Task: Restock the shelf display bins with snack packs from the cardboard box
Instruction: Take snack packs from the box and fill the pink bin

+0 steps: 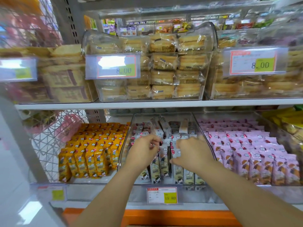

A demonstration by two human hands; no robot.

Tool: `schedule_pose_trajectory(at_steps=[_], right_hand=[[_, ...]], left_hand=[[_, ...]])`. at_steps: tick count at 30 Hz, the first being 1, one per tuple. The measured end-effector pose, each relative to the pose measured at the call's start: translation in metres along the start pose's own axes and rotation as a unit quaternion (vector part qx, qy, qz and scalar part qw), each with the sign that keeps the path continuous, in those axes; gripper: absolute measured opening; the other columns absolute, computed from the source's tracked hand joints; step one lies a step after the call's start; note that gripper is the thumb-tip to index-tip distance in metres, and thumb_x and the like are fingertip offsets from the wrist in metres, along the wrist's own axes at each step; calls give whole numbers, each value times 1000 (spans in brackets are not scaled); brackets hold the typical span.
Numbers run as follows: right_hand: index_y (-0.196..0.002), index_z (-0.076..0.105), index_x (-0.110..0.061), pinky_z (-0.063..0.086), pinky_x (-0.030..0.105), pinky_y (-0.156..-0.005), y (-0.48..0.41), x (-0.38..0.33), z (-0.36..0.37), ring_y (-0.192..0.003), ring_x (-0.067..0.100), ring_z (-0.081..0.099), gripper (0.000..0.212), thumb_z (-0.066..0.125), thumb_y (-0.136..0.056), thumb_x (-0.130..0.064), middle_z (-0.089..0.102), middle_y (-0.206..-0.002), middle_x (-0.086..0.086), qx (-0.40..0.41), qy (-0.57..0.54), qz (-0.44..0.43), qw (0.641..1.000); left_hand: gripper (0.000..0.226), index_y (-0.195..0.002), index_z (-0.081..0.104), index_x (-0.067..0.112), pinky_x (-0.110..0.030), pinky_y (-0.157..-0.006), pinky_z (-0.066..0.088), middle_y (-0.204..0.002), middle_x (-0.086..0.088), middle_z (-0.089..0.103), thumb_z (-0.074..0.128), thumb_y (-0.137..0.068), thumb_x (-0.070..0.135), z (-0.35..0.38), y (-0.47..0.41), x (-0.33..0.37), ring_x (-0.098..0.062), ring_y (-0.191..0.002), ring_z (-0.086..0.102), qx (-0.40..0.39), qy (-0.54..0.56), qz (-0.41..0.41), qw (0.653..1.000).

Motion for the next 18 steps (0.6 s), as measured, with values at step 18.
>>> schedule_pose_trajectory(at_steps=[18], right_hand=[[-123, 51, -14, 48, 30, -72, -32, 28, -7, -84, 25, 58, 31, 57, -92, -14, 57, -102, 7, 130, -217, 46, 966]], left_hand=[[26, -114, 64, 26, -9, -58, 39, -82, 21, 53, 58, -93, 10, -1, -2, -14, 4, -66, 49, -2, -4, 5, 1000]])
Point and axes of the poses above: each hand's wrist, its own y-axis away from the middle knuckle, its own z-axis out of the palm, x = y × z, the point moved 2 cm from there along -y, towards the middle knuckle
